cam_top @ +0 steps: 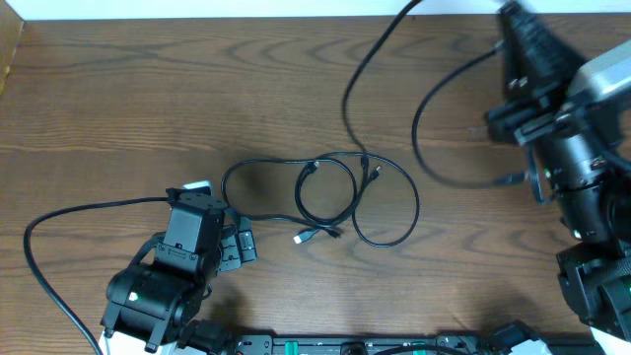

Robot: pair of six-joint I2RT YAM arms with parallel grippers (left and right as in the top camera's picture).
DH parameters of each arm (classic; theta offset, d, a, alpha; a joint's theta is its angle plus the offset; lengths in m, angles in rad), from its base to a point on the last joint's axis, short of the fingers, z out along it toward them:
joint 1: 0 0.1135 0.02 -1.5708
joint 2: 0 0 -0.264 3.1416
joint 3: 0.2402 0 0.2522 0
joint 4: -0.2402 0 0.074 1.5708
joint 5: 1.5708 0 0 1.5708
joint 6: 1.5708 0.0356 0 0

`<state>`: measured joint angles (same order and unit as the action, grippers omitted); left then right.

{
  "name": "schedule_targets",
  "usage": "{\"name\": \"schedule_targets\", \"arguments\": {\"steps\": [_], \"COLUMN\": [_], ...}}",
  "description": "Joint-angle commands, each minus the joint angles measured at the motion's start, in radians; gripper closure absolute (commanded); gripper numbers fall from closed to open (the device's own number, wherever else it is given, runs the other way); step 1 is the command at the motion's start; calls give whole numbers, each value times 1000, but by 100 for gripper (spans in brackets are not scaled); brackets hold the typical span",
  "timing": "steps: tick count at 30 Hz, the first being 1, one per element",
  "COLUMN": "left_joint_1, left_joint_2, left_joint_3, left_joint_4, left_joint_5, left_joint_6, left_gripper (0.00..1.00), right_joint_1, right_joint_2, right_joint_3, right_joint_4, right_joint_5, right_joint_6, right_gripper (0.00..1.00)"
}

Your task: Untangle cables

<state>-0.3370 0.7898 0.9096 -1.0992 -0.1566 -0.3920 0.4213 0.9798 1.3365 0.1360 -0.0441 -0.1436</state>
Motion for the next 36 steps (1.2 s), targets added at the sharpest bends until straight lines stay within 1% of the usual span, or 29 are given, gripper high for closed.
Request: {"name": "schedule_targets", "arguments": {"steps": [1, 5, 7, 8, 13, 17, 22, 26, 32, 34, 36], "left_joint_1": [0, 0, 0, 0, 0, 0, 0, 0, 0, 0, 0], "left_joint_2": [0, 0, 0, 0, 0, 0, 0, 0, 0, 0, 0], "left_joint_3": [17, 17, 17, 17, 17, 17, 17, 17, 17, 17, 17], "left_joint_4": [-4, -4, -4, -4, -4, -4, -4, -4, -4, -4, -4], "left_joint_5": [-9, -9, -9, -9, -9, -9, -9, -9, -9, -9, -9], "left_joint_6": [6, 6, 6, 6, 6, 6, 6, 6, 6, 6, 6], "left_gripper": [2, 2, 2, 2, 2, 2, 2, 2, 2, 2, 2], "right_joint_1": [-14, -59, -91, -111, -180, -226, -294, -378, -568, -639, -702], "right_joint_2": [-13, -12, -5, 3, 66, 126, 200, 247, 289, 295, 296], "right_joint_3": [5, 7, 26, 49, 193, 302, 388, 411, 411, 411, 411], "right_joint_4": [95, 271, 307, 297, 153, 41, -82, -138, -255, -290, -314], "right_joint_5": [212, 233, 233, 232, 232, 256, 369, 440, 480, 480, 480], "right_joint_6": [0, -47, -49, -54, -106, -192, -304, -364, -359, -328, -253], "right_gripper": [99, 99, 99, 99, 99, 99, 99, 99, 99, 99, 99]}}
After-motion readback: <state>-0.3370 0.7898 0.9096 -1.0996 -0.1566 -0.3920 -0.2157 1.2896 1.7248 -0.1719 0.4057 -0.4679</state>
